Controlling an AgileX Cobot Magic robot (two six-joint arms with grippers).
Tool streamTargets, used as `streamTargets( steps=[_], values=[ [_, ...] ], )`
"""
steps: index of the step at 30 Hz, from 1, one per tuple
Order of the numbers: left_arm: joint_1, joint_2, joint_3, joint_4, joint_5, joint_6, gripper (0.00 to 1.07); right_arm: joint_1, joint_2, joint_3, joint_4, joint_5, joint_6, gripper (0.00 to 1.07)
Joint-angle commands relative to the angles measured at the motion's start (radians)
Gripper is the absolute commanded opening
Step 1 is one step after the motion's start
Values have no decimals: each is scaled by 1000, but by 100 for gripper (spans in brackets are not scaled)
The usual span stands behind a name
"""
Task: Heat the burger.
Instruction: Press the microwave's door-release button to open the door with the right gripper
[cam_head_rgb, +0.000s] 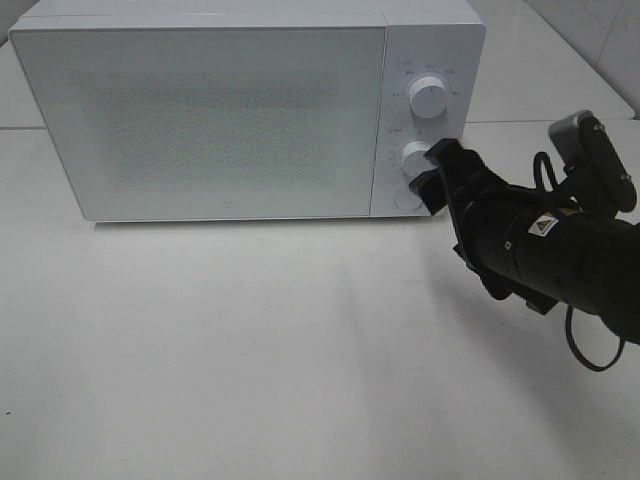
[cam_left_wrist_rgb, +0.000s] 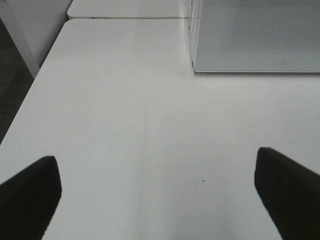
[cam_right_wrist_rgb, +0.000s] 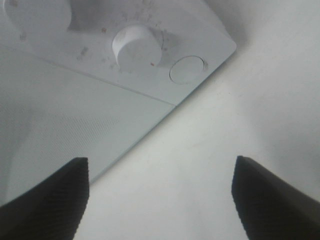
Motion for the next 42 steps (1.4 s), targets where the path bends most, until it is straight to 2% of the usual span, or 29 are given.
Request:
streamTargets(
  steps=[1,3,7,8,10,11,12,14,18,19,21,23,28,30,34,42],
  values=[
    [1,-26,-2,0,-12,-6,103,-2,-31,1,-15,97,-203,76],
    [1,-26,-2,0,-12,-6,103,-4,-46,1,-15,189,-368,76],
    [1,-26,-2,0,-12,-6,103,-34,-58,-13,-15,312,-509,76],
    [1,-26,-2,0,-12,-6,103,-72,-68,-38,-16,415,-613,76],
    [1,-26,-2,0,-12,-6,103,-91,-72,-51,-16,455,-656,76],
    [1,-26,-2,0,-12,-6,103,-128,-83,-79,-24,557,-746,76],
    [1,-26,-2,0,-12,-6,103,-128,-83,-79,-24,557,-746,76],
    [1,-26,-2,0,-12,-6,103,-181,-93,-119,-63,707,-814,76],
    [1,-26,-2,-1,-12,-6,103,-221,-93,-164,-159,857,-819,76],
    [1,-26,-2,-1,-12,-6,103,-235,-93,-190,-241,948,-799,76],
    [1,-26,-2,-1,-12,-6,103,-237,-93,-204,-282,991,-785,76],
    [1,-26,-2,-1,-12,-6,103,-239,-93,-244,-377,1104,-720,76],
    [1,-26,-2,-1,-12,-6,103,-239,-116,-279,-486,1253,-637,76],
    [1,-26,-2,-1,-12,-6,103,-239,-129,-279,-499,1270,-625,76],
    [1,-26,-2,-1,-12,-6,103,-239,-262,-279,-562,1341,-577,76],
    [1,-26,-2,-1,-12,-6,103,-239,-498,-277,-563,1432,-566,76]
  ],
)
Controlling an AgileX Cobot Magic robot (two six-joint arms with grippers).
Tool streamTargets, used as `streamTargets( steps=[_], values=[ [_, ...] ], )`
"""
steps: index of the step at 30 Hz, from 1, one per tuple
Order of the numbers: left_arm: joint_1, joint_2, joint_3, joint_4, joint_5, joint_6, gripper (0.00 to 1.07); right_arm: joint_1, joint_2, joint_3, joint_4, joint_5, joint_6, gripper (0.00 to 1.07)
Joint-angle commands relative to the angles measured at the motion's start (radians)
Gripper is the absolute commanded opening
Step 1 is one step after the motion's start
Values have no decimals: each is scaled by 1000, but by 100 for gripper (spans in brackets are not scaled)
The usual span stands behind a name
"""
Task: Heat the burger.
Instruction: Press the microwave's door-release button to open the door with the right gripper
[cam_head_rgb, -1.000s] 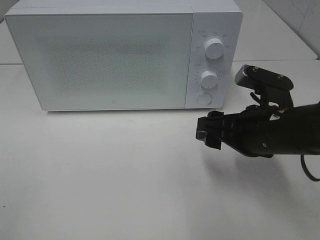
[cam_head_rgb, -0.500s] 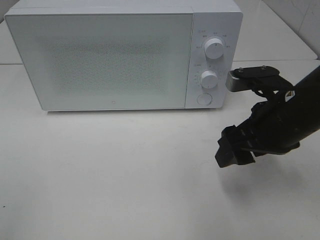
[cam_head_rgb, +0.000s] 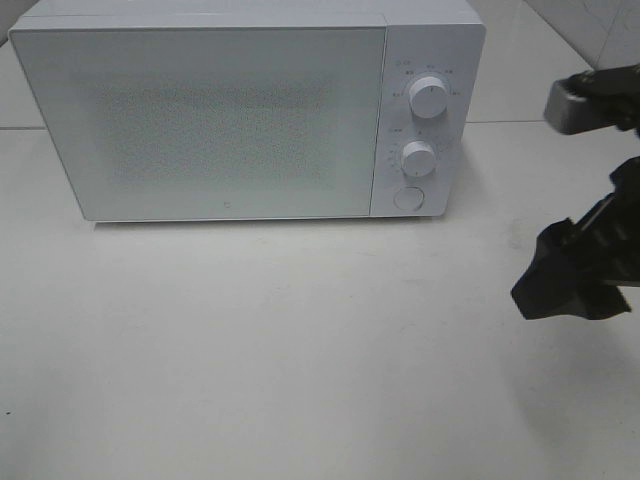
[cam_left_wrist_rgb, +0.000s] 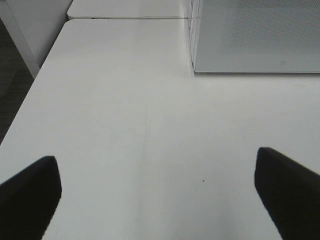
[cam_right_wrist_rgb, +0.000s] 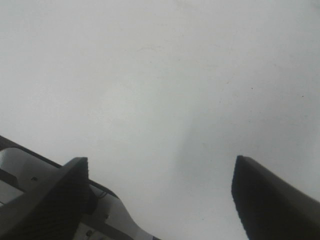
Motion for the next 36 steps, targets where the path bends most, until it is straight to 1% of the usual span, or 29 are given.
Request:
streamTargets(
  steps=[1,3,4,5,7,8,10,11,12,13,14,16,17,19,21,22,25,27,30,32,36],
  values=[
    [1,-26,-2,-1,-11,-6,103,-4,-150,1,-8,67,10,76],
    [1,-26,-2,-1,-11,-6,103,-4,-180,4,-8,77,10,76],
    [1,-26,-2,-1,-11,-6,103,-4,-257,19,-8,95,10,76],
    [1,-26,-2,-1,-11,-6,103,-4,-257,19,-8,95,10,76],
    [1,-26,-2,-1,-11,-6,103,-4,-374,52,-8,106,10,76],
    [1,-26,-2,-1,-11,-6,103,-4,-374,52,-8,106,10,76],
    [1,-26,-2,-1,-11,-6,103,-4,-544,112,-8,138,13,76],
    [1,-26,-2,-1,-11,-6,103,-4,-544,112,-8,138,13,76],
    [1,-26,-2,-1,-11,-6,103,-4,-580,123,-8,152,18,76],
    [1,-26,-2,-1,-11,-6,103,-4,-668,147,-10,178,27,76],
    [1,-26,-2,-1,-11,-6,103,-4,-668,147,-10,178,27,76],
    [1,-26,-2,-1,-11,-6,103,-11,-782,177,-31,213,53,76],
    [1,-26,-2,-1,-11,-6,103,-11,-782,177,-31,213,53,76],
    [1,-26,-2,-1,-11,-6,103,-30,-883,202,-65,232,89,76],
    [1,-26,-2,-1,-11,-6,103,-42,-915,207,-71,233,99,76],
    [1,-26,-2,-1,-11,-6,103,-72,-966,208,-79,237,111,76],
    [1,-26,-2,-1,-11,-6,103,-90,-991,208,-89,237,116,76],
    [1,-26,-2,-1,-11,-6,103,-131,-1070,220,-128,258,115,76],
    [1,-26,-2,-1,-11,-6,103,-136,-1085,225,-139,260,116,76],
    [1,-26,-2,-1,-11,-6,103,-139,-1149,224,-148,260,122,76],
    [1,-23,-2,-1,-11,-6,103,-139,-1148,224,-153,260,122,76]
  ],
)
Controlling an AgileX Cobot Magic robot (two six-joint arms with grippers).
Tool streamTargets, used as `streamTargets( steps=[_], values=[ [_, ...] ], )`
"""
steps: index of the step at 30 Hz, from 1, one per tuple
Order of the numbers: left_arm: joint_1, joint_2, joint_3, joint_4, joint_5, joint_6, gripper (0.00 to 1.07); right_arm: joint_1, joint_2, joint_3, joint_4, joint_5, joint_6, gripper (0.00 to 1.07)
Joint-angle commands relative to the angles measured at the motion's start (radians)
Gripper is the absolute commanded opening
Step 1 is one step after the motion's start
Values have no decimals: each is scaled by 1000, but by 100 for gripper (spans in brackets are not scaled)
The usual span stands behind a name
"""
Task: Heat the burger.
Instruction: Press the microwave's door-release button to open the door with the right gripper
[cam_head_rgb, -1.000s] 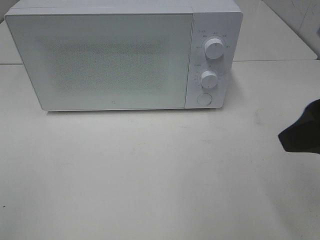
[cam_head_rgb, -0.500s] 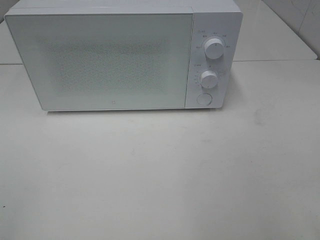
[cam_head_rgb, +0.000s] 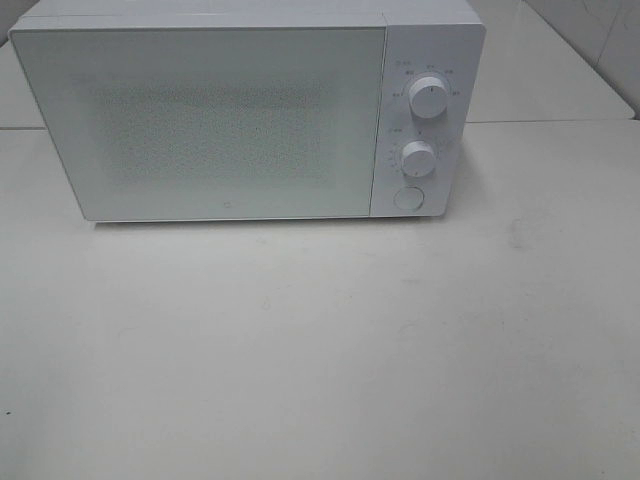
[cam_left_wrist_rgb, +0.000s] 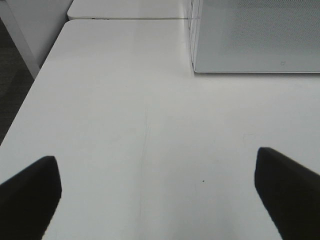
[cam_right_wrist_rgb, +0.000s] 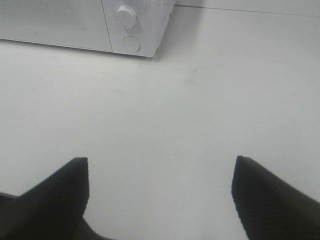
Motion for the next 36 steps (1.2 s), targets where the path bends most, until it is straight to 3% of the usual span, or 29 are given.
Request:
streamTargets(
  steps=[1,16,36],
  values=[
    [1,-23,-2,-1,-11,-6,103,-8,-28,1,-9,-2,12,76],
    [1,-21,-2,-1,-11,-6,103,-8,-9,-17,-12,-30,12,76],
    [1,-21,-2,-1,-11,-6,103,-8,435,-21,-12,-619,13,76]
  ],
)
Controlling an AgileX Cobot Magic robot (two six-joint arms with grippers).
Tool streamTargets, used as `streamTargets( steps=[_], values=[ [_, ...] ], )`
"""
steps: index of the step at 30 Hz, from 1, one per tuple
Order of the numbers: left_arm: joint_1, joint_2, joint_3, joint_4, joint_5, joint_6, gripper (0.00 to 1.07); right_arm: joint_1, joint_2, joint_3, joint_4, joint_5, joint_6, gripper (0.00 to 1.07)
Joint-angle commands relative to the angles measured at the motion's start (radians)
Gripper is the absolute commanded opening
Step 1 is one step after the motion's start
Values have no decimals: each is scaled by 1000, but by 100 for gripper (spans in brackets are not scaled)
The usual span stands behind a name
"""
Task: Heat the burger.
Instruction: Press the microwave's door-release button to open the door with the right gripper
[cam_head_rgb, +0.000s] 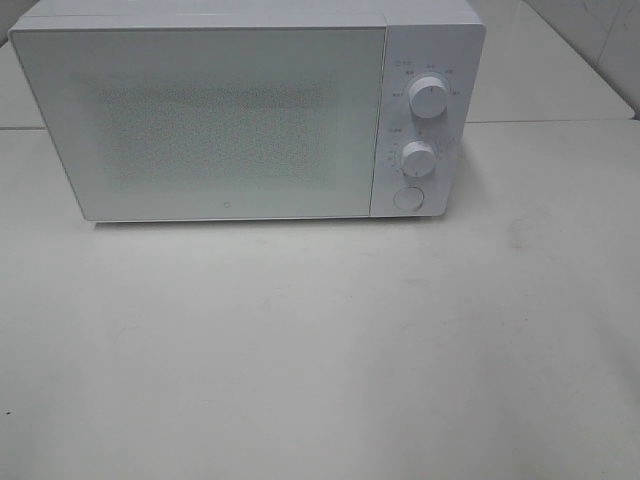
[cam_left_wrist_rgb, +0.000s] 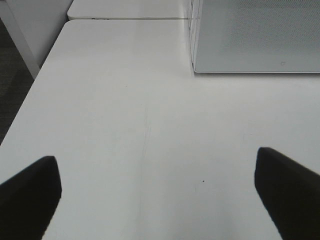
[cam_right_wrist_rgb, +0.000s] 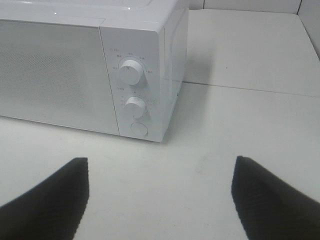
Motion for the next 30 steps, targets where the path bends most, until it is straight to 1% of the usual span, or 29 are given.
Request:
streamTargets(
  steps=[1,2,3,5,6,8,9,10,12,14,15,16,17,18,21,22,23,24,26,27,28,29,30],
  values=[
    [1,-21,-2,-1,-10,-6,103,-8,25,-5,-8,-53,13,76],
    [1,-21,-2,-1,-10,-6,103,-8,76,-5,-8,-99,13,76],
    [1,-21,-2,-1,-10,-6,103,-8,76,-5,-8,-99,13,76],
    [1,-21,-2,-1,-10,-6,103,-8,150,-5,-8,-185,13,76],
    [1,-21,-2,-1,-10,-6,103,-8,150,-5,-8,-185,13,76],
    [1,-21,-2,-1,-10,-6,103,-8,220,-5,-8,-273,13,76],
    [1,-21,-2,-1,-10,-6,103,-8,220,-5,-8,-273,13,76],
    [1,-21,-2,-1,-10,-6,103,-8,268,-5,-8,-329,13,76],
    [1,-21,-2,-1,-10,-6,103,-8,293,-5,-8,-352,13,76],
    [1,-21,-2,-1,-10,-6,103,-8,351,2,-11,-455,13,76],
    [1,-21,-2,-1,-10,-6,103,-8,389,26,-11,-555,13,76],
    [1,-21,-2,-1,-10,-6,103,-8,389,26,-11,-555,13,76],
    [1,-21,-2,-1,-10,-6,103,-8,406,40,-11,-601,13,76],
    [1,-21,-2,-1,-10,-6,103,-8,442,73,-11,-706,12,76],
    [1,-21,-2,-1,-10,-6,103,-8,463,92,-9,-762,11,76],
    [1,-21,-2,-1,-10,-6,103,-8,501,123,-4,-859,8,76],
    [1,-21,-2,-1,-10,-6,103,-8,523,136,9,-899,4,76],
    [1,-21,-2,-1,-10,-6,103,-8,523,136,9,-899,4,76],
    [1,-21,-2,-1,-10,-6,103,-6,588,164,108,-981,-61,76],
    [1,-21,-2,-1,-10,-6,103,-6,588,164,108,-981,-61,76],
    [1,-21,-2,-1,-10,-6,103,-5,634,186,197,-1039,-140,76],
    [1,-21,-2,-1,-10,-6,103,-5,652,201,237,-1082,-183,76],
    [1,-21,-2,-1,-10,-6,103,-5,652,201,237,-1082,-183,76]
  ],
)
